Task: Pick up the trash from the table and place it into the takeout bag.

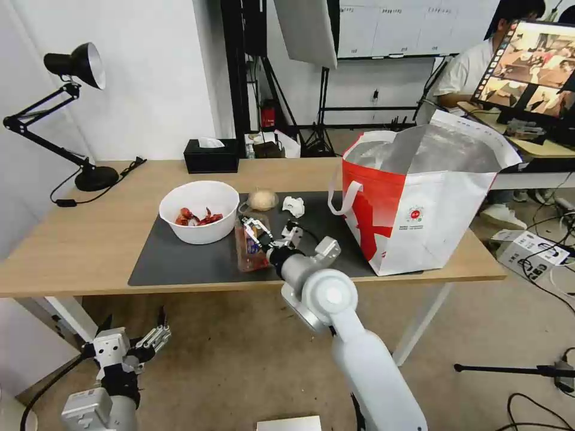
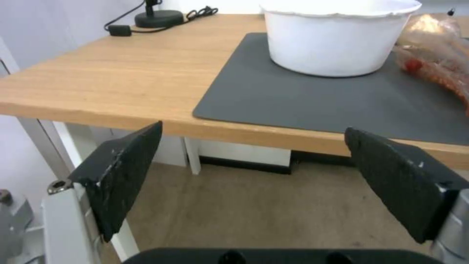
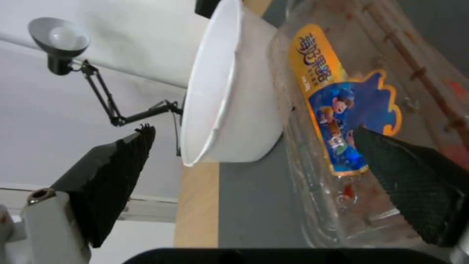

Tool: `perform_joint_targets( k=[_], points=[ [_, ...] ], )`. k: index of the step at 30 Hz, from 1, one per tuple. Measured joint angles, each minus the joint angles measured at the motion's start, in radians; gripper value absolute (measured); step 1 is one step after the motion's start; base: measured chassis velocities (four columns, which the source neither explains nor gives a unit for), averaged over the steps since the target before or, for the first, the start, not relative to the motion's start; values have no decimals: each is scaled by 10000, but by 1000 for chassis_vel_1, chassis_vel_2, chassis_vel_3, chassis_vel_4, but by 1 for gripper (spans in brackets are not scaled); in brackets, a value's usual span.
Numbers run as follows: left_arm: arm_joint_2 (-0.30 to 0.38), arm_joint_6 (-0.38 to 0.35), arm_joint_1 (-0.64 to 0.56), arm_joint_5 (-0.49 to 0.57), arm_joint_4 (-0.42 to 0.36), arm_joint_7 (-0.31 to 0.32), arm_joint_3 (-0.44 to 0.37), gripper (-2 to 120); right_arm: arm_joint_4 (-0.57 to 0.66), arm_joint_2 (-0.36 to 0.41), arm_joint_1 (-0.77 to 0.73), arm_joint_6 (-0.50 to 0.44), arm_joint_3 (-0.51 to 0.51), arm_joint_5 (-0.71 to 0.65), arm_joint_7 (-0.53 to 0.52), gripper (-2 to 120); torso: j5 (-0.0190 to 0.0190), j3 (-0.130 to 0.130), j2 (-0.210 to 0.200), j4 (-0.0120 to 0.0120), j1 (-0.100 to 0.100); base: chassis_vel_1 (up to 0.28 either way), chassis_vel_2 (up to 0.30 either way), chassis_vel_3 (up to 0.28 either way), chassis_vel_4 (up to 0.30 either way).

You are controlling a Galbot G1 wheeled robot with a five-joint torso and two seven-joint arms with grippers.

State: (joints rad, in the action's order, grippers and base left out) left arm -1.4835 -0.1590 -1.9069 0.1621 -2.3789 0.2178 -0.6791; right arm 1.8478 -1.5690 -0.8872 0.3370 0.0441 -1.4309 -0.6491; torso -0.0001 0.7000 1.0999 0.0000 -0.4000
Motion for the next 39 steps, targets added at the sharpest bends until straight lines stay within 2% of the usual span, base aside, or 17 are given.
perform_joint_targets(
  k=[6,13,17,20,21,24,25,28,30,32,33,36,37,39],
  points=[
    [-6,1,-12,-4,-96,1,21,100,124,156,-88,16,-12,-100,-56,100,1,0,0,-1,0,0,0,0,0],
    [74,1,-6,0,-146,1,-32,100,465,563,20,-1,-37,195,591,100,2,0,0,0,0,0,0,0,0],
    [109,-3,4,12,-170,2,-51,100,550,1096,275,-3,-111,801,1158,97,2,0,0,0,0,0,0,0,0],
    [133,-7,35,24,-176,1,-53,100,501,1823,673,-3,-298,1961,1854,82,2,0,0,-2,0,0,0,0,0],
    [133,-7,35,24,-176,1,-53,100,501,1823,673,-3,-298,1961,1854,82,2,0,0,-2,0,0,0,0,0],
    [144,-7,80,44,-151,0,-48,100,276,2395,1077,-32,-553,3114,2633,69,2,0,0,-1,0,0,0,0,0],
    [144,-7,80,44,-151,0,-48,100,276,2395,1077,-32,-553,3114,2633,69,2,0,0,-1,0,0,0,0,0],
    [145,-7,102,56,-120,0,-45,100,-164,2787,1430,-227,-957,4537,3669,53,2,0,0,-1,0,0,0,0,0],
    [143,-7,109,58,-111,-1,-40,100,-379,2868,1581,-327,-1126,5072,4013,50,3,0,0,-2,0,0,0,0,0],
    [124,-7,133,58,-99,-1,-23,100,-1029,3021,2069,-562,-1581,6299,4796,39,2,0,0,0,0,0,0,0,0],
    [124,-7,133,58,-99,-1,-23,100,-1029,3021,2069,-562,-1581,6299,4796,39,2,0,0,0,0,0,0,0,0],
    [103,-7,165,56,-97,-2,11,100,-2063,3014,3010,-683,-2259,7001,5257,24,1,1,0,-1,0,0,0,0,0],
    [103,-7,165,56,-97,-2,11,100,-2063,3014,3010,-683,-2259,7001,5257,24,1,1,0,-1,0,0,0,0,0],
    [99,-7,171,54,-91,-4,22,100,-2642,2881,3595,-649,-2618,7029,5292,15,0,1,0,1,-1,0,0,0,0]
  ],
)
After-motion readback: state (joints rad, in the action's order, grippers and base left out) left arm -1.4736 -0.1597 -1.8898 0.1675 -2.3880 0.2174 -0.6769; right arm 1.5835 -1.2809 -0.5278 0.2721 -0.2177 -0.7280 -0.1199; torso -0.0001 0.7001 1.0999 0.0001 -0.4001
